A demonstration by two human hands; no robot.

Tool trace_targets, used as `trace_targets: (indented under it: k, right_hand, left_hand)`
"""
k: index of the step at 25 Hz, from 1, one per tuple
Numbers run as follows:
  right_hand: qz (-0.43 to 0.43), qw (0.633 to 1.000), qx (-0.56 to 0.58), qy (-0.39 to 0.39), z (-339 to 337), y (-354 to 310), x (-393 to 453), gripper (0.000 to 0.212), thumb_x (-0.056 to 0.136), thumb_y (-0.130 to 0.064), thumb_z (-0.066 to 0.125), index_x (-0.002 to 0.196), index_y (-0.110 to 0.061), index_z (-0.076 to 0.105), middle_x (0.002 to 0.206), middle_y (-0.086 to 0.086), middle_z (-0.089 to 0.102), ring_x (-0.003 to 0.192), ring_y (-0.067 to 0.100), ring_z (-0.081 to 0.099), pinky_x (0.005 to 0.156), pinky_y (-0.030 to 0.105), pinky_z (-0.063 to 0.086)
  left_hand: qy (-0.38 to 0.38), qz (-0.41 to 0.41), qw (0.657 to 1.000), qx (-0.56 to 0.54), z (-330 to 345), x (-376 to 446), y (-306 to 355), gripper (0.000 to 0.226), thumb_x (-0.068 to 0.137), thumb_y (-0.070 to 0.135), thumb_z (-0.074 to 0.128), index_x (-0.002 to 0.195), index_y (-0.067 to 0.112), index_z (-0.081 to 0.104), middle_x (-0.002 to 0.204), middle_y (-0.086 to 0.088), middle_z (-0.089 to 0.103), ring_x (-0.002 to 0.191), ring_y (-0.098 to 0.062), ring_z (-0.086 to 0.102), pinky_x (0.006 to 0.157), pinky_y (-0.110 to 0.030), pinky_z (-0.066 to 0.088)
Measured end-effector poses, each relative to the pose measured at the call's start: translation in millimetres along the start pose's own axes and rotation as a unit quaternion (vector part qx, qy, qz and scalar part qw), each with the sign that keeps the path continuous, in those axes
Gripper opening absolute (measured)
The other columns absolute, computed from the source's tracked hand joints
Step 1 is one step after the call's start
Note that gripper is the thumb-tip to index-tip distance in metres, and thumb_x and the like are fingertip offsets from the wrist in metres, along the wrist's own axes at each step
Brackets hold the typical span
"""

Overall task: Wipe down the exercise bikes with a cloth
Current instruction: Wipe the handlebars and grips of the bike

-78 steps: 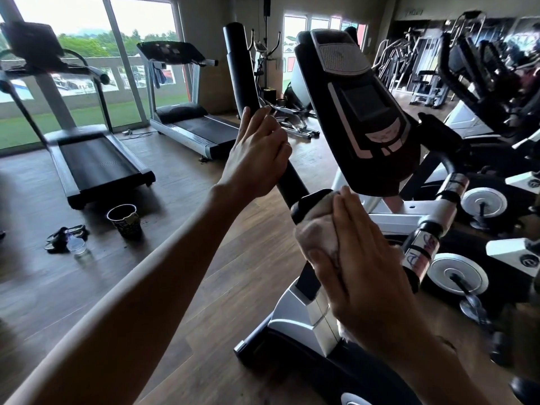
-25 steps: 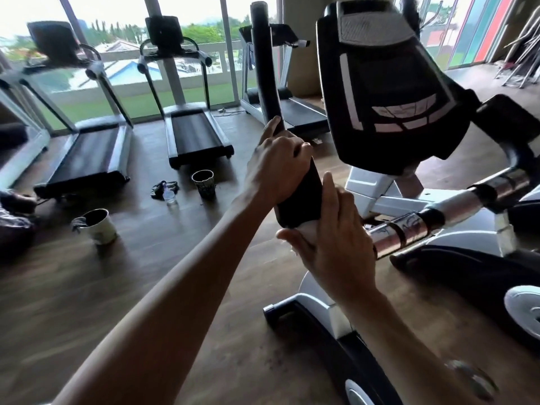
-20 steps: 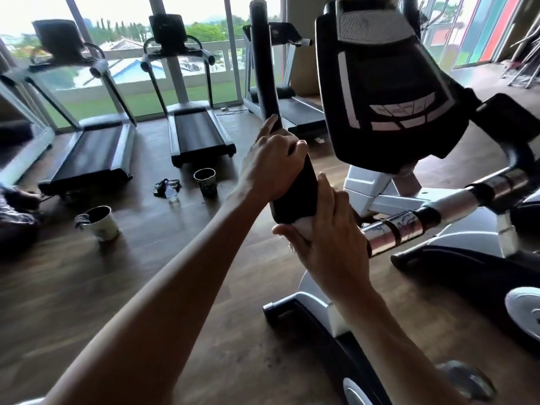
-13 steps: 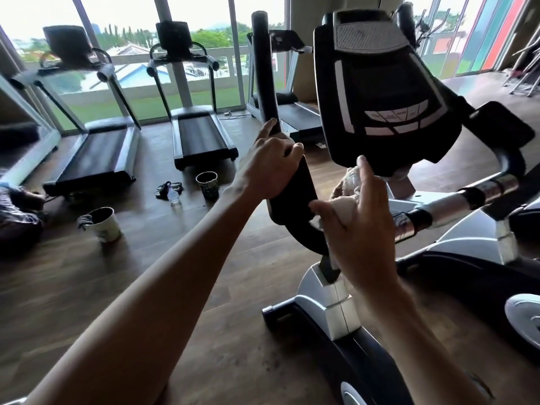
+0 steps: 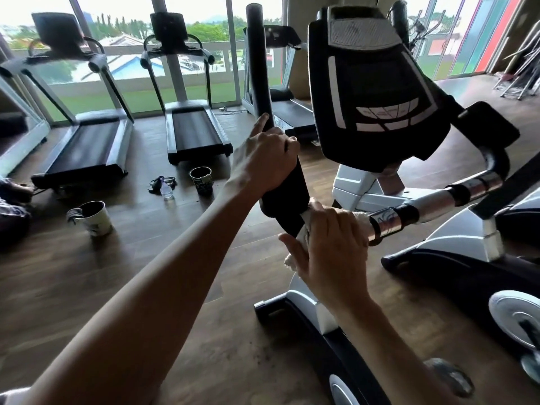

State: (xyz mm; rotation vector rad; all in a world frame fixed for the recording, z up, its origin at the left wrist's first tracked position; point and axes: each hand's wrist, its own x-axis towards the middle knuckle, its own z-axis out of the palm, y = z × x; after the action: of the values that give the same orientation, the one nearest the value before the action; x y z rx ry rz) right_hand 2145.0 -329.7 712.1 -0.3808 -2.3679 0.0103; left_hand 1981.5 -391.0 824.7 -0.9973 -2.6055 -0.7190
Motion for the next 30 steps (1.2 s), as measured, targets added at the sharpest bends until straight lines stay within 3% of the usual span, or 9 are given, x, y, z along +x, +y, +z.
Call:
trace_targets:
  k: [3,7,10,14,18,22,23,27,30]
  right_hand:
    - [0.060,0.998,-0.008,-0.028,-2.6,-8.1,24.1,0.068,0.094,-0.072,0.036,0.101,-0.010,0.063,0.088,0.007,0.068,0.086,0.030,0.066,0.077,0.040,0.051]
    - [-0.023,0.999,0.019,-0.031,-3.6,9.1,2.9,0.053,0.100,-0.052,0.042,0.127,-0.010,0.057,0.112,0.007,0.063,0.104,0.029,0.057,0.097,0.044,0.043]
    - [-0.085,0.996,0.013,-0.037,-8.5,31.0,1.8,0.047,0.098,-0.045,0.045,0.133,-0.015,0.056,0.114,0.004,0.062,0.107,0.030,0.057,0.096,0.045,0.039]
    - [-0.002,0.997,0.055,-0.047,-6.3,24.4,18.2,0.041,0.099,-0.045,0.040,0.123,-0.019,0.060,0.108,0.002,0.066,0.104,0.029,0.060,0.094,0.046,0.042]
    - [-0.184,0.981,0.061,0.003,-9.7,67.8,-13.6,0.042,0.101,-0.024,0.049,0.139,-0.008,0.058,0.131,0.011,0.060,0.120,0.034,0.055,0.106,0.052,0.038]
    - [0.004,0.993,0.119,-0.015,-9.8,99.4,8.3,0.041,0.099,-0.029,0.043,0.131,-0.011,0.060,0.124,0.007,0.061,0.117,0.034,0.054,0.104,0.051,0.040]
    - [0.014,0.995,0.099,-0.014,-6.4,83.5,9.6,0.041,0.100,-0.033,0.040,0.128,-0.013,0.061,0.121,0.005,0.061,0.115,0.033,0.054,0.103,0.052,0.040]
    - [-0.129,0.988,0.079,-0.028,-4.1,76.9,5.9,0.037,0.101,-0.034,0.040,0.124,-0.018,0.064,0.120,0.000,0.063,0.112,0.029,0.056,0.101,0.052,0.041]
    - [-0.021,0.995,0.098,-0.020,-6.1,76.4,16.3,0.037,0.098,-0.035,0.039,0.117,-0.021,0.067,0.112,-0.002,0.066,0.109,0.029,0.058,0.101,0.051,0.041]
  left_hand:
    - [0.006,0.002,0.999,0.042,2.5,-5.3,8.7,0.047,0.107,0.039,0.029,0.109,0.018,0.071,0.147,0.007,0.056,0.156,-0.015,0.016,0.108,-0.048,0.041]
    - [0.011,-0.030,0.998,0.060,2.5,-7.4,12.3,0.047,0.105,0.041,0.026,0.108,0.019,0.068,0.135,0.002,0.063,0.139,-0.028,0.044,0.090,-0.044,0.044]
    - [0.019,-0.071,0.995,0.073,6.2,-9.9,19.8,0.043,0.101,0.046,0.033,0.106,0.018,0.065,0.119,-0.002,0.068,0.115,-0.029,0.056,0.078,-0.038,0.037]
    - [0.029,-0.043,0.992,0.114,10.5,-16.1,25.8,0.046,0.103,0.043,0.036,0.127,0.010,0.059,0.137,-0.002,0.057,0.126,-0.029,0.048,0.088,-0.043,0.043]
    - [0.022,-0.019,0.991,0.128,13.0,-15.6,20.0,0.048,0.105,0.042,0.034,0.137,0.011,0.053,0.147,0.000,0.049,0.139,-0.028,0.037,0.101,-0.049,0.040]
    - [0.032,0.000,0.980,0.196,18.5,-18.5,25.6,0.055,0.101,0.038,0.037,0.147,0.007,0.044,0.154,-0.011,0.046,0.152,-0.032,0.026,0.115,-0.052,0.028]
    - [0.031,0.004,0.977,0.209,18.5,-19.3,26.7,0.056,0.101,0.037,0.038,0.147,0.005,0.043,0.154,-0.013,0.046,0.152,-0.033,0.025,0.116,-0.052,0.027]
    - [0.029,0.015,0.978,0.207,14.8,-20.7,24.3,0.056,0.101,0.034,0.037,0.148,0.004,0.040,0.157,-0.014,0.041,0.154,-0.032,0.022,0.118,-0.050,0.024]
    - [0.023,0.008,0.978,0.208,17.2,-22.2,27.1,0.056,0.102,0.033,0.036,0.149,0.003,0.038,0.160,-0.014,0.036,0.155,-0.030,0.019,0.118,-0.051,0.022]
